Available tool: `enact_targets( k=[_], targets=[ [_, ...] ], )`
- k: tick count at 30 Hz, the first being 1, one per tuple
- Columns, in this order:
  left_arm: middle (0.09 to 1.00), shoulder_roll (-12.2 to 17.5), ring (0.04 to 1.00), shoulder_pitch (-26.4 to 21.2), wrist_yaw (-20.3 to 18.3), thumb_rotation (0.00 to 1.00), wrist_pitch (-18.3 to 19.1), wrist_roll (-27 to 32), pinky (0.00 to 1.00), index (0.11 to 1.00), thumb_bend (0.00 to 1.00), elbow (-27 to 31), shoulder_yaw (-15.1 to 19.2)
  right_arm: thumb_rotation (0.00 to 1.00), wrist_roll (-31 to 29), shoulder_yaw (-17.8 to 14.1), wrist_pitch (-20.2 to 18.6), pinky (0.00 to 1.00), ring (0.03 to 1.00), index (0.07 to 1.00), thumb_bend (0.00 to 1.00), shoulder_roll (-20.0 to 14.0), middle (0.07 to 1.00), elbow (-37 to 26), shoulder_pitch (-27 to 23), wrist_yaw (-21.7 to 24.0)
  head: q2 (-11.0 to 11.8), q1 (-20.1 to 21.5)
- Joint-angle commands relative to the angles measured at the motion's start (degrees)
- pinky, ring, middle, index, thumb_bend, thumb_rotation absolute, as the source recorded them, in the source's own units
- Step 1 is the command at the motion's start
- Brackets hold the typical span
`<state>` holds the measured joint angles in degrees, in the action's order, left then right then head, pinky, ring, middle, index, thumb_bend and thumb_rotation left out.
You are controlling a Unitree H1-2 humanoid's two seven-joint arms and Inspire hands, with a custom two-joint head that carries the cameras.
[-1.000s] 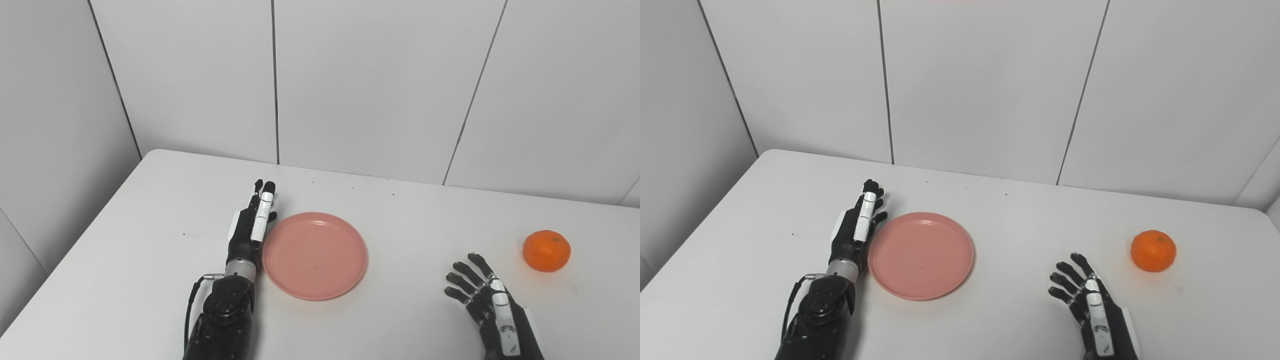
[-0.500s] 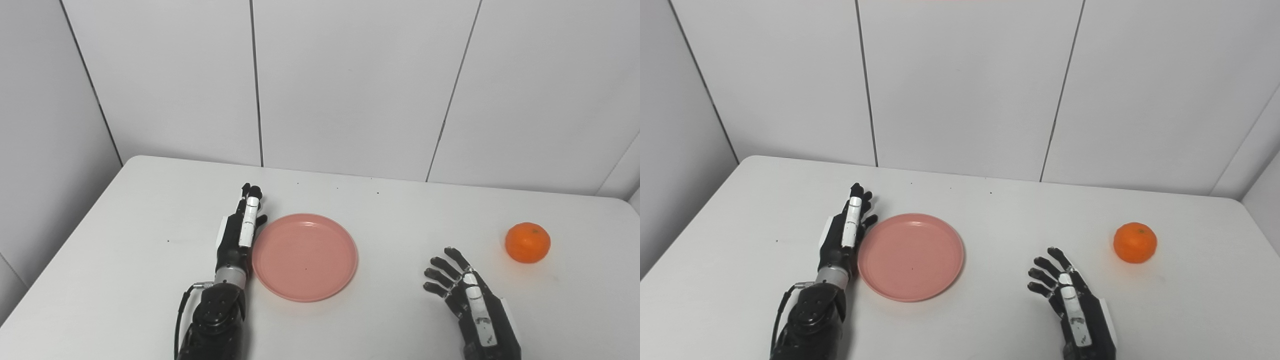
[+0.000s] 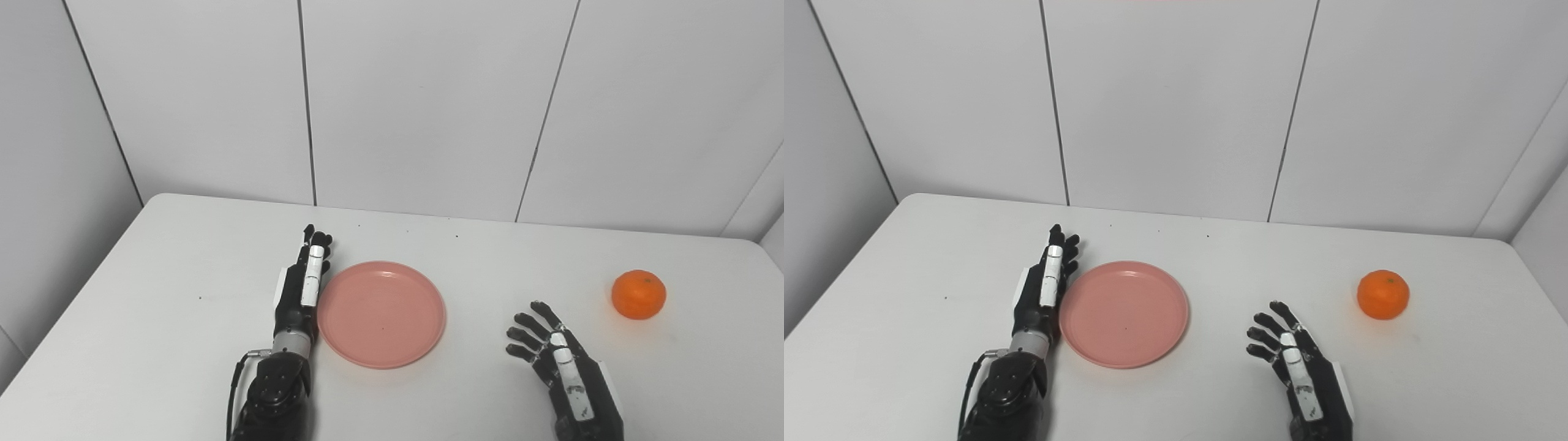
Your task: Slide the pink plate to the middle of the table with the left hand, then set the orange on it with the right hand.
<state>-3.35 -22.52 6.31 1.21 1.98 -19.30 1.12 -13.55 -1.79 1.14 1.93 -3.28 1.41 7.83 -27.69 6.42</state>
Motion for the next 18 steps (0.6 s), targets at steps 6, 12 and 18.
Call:
enact_targets(
  k=[6,12,18],
  targets=[
    [0.922,-2.02,0.933,-1.07,-1.19,1.0,-1.3,-0.21,0.99,1.0,0.64,-3.93,-1.24,0.76,0.41,0.71,0.73,0.7,0.746,0.843,0.78,1.61,0.785,3.87,2.36,-0.42,0.16,0.53],
    [0.916,-1.87,0.919,-1.53,-1.71,1.0,-2.06,-0.13,0.96,1.0,0.62,-5.09,-1.47,0.75,0.28,0.58,1.16,0.69,0.743,0.837,0.79,1.93,0.782,4.29,2.39,-0.26,0.17,0.93],
    [0.924,-1.68,0.91,-2.38,-2.39,1.0,-1.94,0.09,0.94,1.0,0.65,-6.1,-1.9,0.75,0.5,0.6,0.89,0.69,0.742,0.836,0.79,2.18,0.78,4.21,2.37,-0.38,0.01,1.47]
  ],
)
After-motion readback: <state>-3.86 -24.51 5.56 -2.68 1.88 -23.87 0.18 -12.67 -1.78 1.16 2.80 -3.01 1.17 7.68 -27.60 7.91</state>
